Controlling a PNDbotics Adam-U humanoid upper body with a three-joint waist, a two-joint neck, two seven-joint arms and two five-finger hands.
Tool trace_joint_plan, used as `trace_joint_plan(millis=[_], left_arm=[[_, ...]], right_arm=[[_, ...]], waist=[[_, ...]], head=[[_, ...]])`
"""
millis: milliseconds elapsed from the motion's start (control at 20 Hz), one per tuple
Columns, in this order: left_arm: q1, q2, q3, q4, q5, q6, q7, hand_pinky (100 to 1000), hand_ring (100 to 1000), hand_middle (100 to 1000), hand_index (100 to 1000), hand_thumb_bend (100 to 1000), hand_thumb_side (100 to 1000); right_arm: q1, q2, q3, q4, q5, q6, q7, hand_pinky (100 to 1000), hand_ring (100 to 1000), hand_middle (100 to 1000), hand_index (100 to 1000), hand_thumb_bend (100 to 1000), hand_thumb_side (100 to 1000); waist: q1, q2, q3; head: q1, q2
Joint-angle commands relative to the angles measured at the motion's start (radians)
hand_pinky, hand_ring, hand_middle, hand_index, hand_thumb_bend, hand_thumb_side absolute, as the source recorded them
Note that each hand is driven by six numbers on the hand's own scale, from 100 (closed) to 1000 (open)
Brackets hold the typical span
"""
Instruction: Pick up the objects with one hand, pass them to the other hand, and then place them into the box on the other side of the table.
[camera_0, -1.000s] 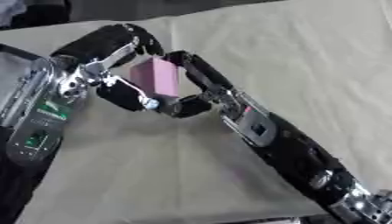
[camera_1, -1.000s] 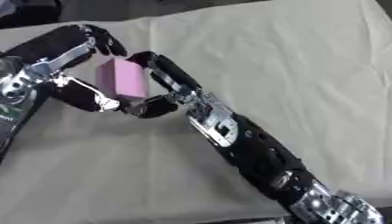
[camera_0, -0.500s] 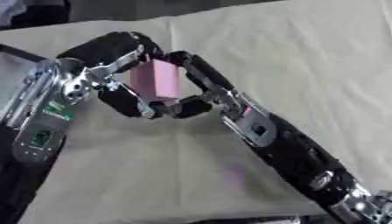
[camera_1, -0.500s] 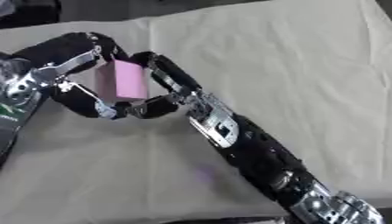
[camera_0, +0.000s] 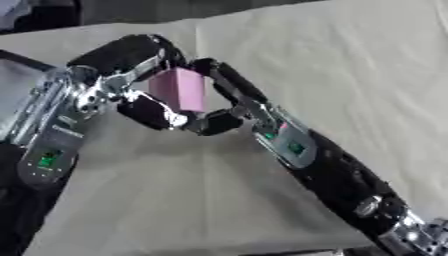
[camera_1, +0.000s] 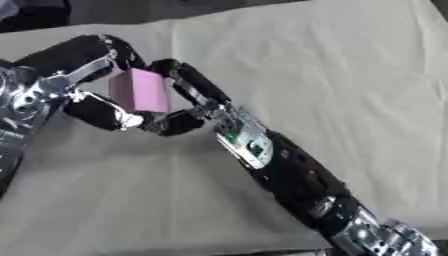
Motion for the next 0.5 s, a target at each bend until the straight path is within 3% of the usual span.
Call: trace_joint_plan(millis=[50,200,300,450,500], left_arm=[[-0.018,0.009,0.009,-0.018,0.014,0.018,0.027,749,716,659,722,349,405],[-0.017,0.010,0.006,-0.022,0.024,0.025,0.033,748,714,655,710,295,390],[-0.018,0.010,0.003,-0.021,0.024,0.024,0.031,746,710,644,687,266,307],[-0.019,0.010,0.002,-0.020,0.012,0.014,0.020,736,693,619,646,250,107],[-0.018,0.010,0.001,-0.020,0.008,0.011,0.015,732,688,612,629,247,100]], right_arm=[[-0.014,-0.011,0.002,-0.019,0.005,0.001,0.003,772,587,577,689,391,119],[-0.013,-0.011,0.004,-0.019,0.004,0.004,0.007,772,586,577,689,392,120],[-0.012,-0.011,0.004,-0.019,0.003,0.006,0.008,771,586,577,688,393,119],[-0.013,-0.012,0.004,-0.020,0.002,0.005,0.006,771,585,577,688,397,118],[-0.013,-0.012,0.004,-0.020,0.002,0.004,0.006,770,585,577,688,400,117]], waist=[[0.010,-0.038,0.003],[0.009,-0.038,0.004],[0.009,-0.038,0.005],[0.008,-0.039,0.004],[0.008,-0.039,0.004]], head=[[0.002,-0.002],[0.002,-0.002],[0.003,-0.002],[0.004,-0.002],[0.004,-0.002]])
